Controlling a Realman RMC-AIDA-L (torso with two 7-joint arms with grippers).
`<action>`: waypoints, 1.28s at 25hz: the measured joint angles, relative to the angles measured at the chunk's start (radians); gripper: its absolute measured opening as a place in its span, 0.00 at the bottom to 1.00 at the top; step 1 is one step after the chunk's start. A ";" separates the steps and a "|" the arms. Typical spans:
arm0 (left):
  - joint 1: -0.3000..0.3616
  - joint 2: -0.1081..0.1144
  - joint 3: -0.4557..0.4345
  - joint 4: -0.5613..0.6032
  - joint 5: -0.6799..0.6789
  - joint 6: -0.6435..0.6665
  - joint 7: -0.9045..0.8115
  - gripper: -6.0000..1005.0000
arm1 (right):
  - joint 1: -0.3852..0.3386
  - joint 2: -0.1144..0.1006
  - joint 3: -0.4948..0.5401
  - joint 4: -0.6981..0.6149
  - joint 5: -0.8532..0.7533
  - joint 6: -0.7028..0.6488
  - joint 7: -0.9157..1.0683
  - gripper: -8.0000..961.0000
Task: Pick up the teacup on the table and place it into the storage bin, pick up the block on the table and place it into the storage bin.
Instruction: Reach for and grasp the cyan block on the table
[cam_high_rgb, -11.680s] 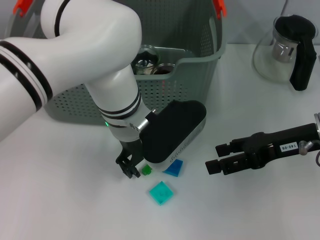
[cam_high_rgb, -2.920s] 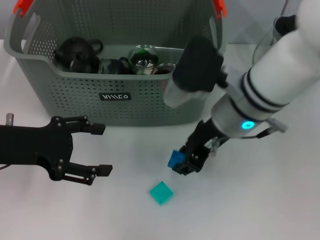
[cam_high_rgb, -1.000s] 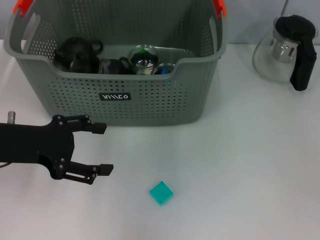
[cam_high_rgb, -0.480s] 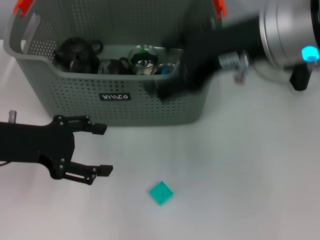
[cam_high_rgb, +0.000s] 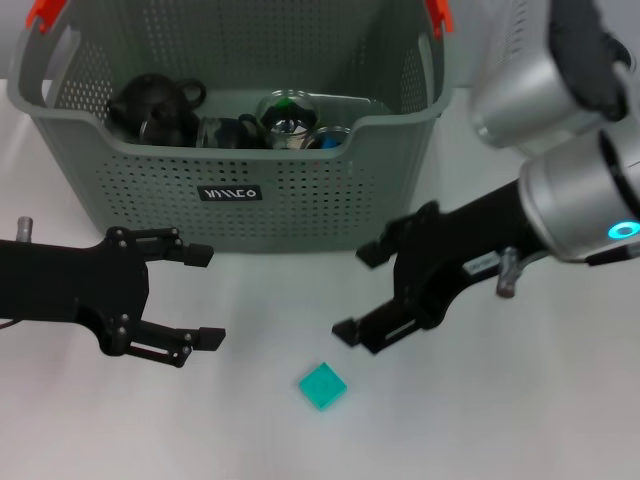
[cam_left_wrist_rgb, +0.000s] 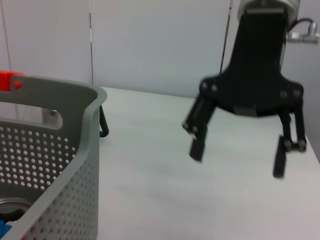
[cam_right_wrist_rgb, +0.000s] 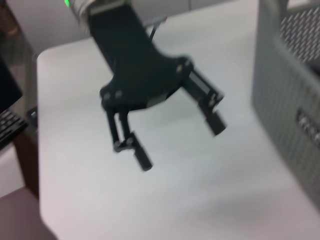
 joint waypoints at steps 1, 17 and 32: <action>0.000 0.000 0.000 0.000 0.000 0.000 0.000 0.93 | 0.011 0.000 -0.008 0.024 0.000 -0.001 0.002 0.96; -0.006 -0.005 -0.005 -0.002 0.015 -0.009 -0.041 0.93 | 0.235 0.003 -0.147 0.361 -0.141 0.050 -0.080 0.94; 0.017 -0.012 -0.043 -0.045 0.009 -0.023 -0.088 0.93 | 0.356 0.013 -0.450 0.497 -0.143 0.233 -0.172 0.92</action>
